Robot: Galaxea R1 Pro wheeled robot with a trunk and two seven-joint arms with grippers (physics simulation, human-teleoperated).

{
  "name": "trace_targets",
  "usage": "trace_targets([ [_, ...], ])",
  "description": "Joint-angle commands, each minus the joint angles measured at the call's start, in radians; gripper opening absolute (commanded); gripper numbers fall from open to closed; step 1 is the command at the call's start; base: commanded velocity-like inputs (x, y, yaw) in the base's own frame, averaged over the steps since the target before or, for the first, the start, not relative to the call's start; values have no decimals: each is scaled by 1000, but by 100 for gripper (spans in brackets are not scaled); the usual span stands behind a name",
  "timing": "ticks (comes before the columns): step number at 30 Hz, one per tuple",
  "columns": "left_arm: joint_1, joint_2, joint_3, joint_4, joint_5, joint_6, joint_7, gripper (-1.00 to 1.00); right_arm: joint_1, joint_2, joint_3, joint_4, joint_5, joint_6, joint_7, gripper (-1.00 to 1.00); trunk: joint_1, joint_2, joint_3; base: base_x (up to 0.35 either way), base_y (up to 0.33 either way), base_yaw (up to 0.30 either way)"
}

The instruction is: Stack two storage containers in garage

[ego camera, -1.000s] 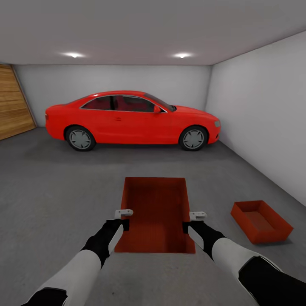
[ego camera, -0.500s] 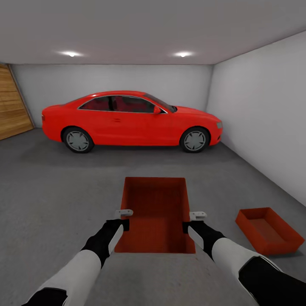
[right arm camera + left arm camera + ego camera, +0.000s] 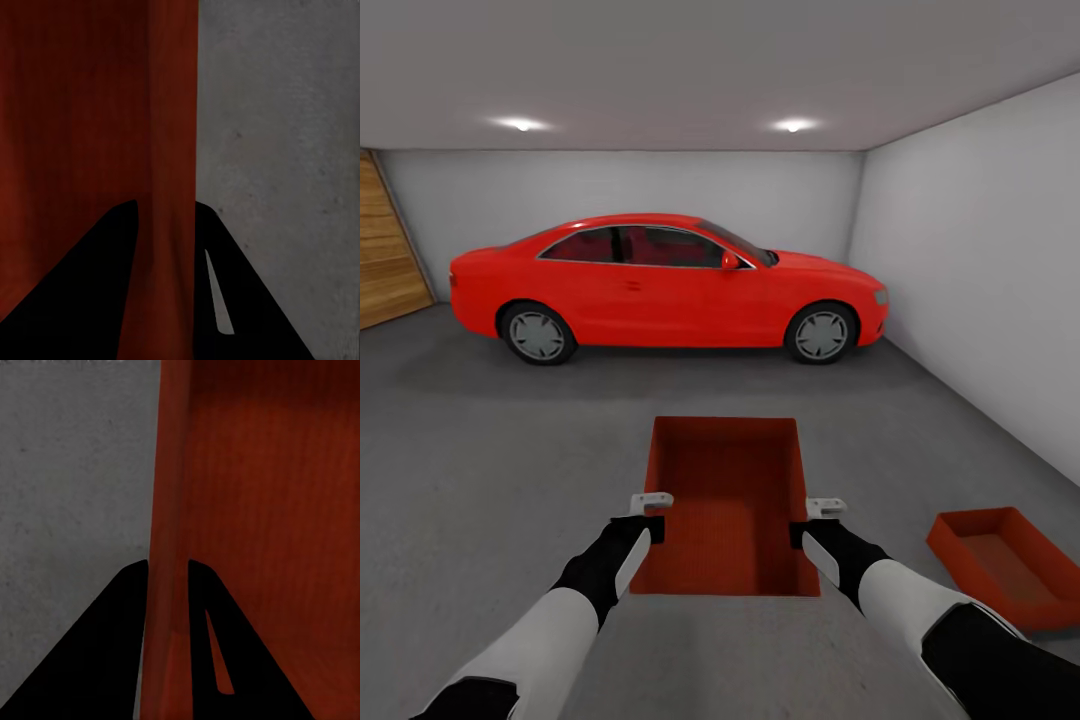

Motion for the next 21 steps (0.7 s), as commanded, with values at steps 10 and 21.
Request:
trace_targets([
  [10, 0, 2, 4, -1, -16, 12, 12, -100, -2, -10, -36, -3, 31, 7, -33, -100, 1, -2, -2, 322, 0, 0],
  [21, 0, 2, 4, -1, -16, 12, 12, -100, -2, -10, -36, -3, 31, 7, -33, -100, 1, -2, -2, 322, 0, 0],
])
